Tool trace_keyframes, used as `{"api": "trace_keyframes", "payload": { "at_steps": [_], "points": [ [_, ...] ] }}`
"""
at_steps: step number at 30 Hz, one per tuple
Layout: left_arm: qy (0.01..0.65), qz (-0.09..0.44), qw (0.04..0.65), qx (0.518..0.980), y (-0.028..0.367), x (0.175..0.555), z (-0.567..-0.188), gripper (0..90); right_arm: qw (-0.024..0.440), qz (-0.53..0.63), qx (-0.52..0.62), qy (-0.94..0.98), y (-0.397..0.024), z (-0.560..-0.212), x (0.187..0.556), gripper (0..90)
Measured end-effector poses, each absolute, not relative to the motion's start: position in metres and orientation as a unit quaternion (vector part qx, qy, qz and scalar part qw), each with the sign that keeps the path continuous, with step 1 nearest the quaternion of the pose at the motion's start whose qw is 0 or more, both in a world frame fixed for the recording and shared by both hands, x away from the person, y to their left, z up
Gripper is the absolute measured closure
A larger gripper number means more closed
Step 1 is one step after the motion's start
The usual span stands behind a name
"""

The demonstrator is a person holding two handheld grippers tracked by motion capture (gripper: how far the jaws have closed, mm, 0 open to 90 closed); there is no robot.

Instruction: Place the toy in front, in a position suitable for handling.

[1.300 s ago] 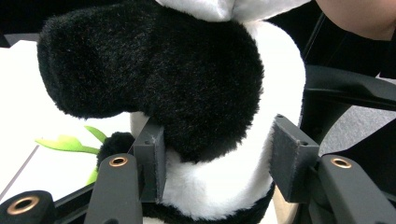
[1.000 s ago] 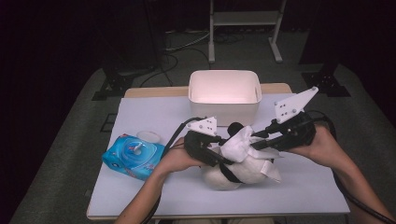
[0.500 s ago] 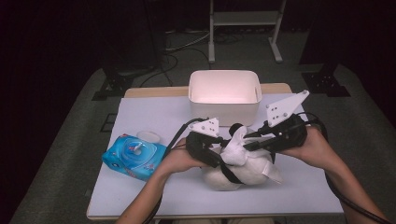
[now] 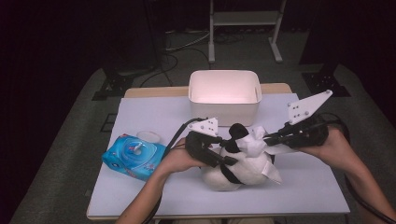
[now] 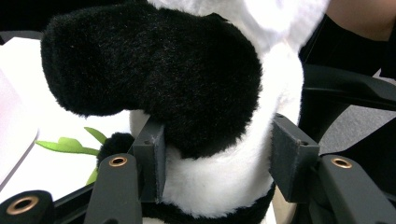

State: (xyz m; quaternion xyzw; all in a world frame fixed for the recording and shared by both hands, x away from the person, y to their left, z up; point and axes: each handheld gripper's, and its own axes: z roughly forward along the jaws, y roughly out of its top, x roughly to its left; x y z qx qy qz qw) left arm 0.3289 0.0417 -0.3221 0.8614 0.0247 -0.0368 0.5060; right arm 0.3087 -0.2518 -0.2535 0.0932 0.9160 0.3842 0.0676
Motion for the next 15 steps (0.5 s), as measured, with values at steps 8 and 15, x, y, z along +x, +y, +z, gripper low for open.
{"api": "trace_keyframes", "payload": {
  "at_steps": [8, 15],
  "points": [
    [0.027, -0.038, 0.507, 0.861, 0.043, 0.328, -0.322, 45.2, 0.072, 0.36, 0.113, 0.923, -0.263, -0.26, 0.308, 85.6],
    [0.023, -0.037, 0.504, 0.862, 0.041, 0.327, -0.322, 45.2, 0.046, 0.394, 0.091, 0.914, -0.247, -0.253, 0.307, 75.4]
  ]
}}
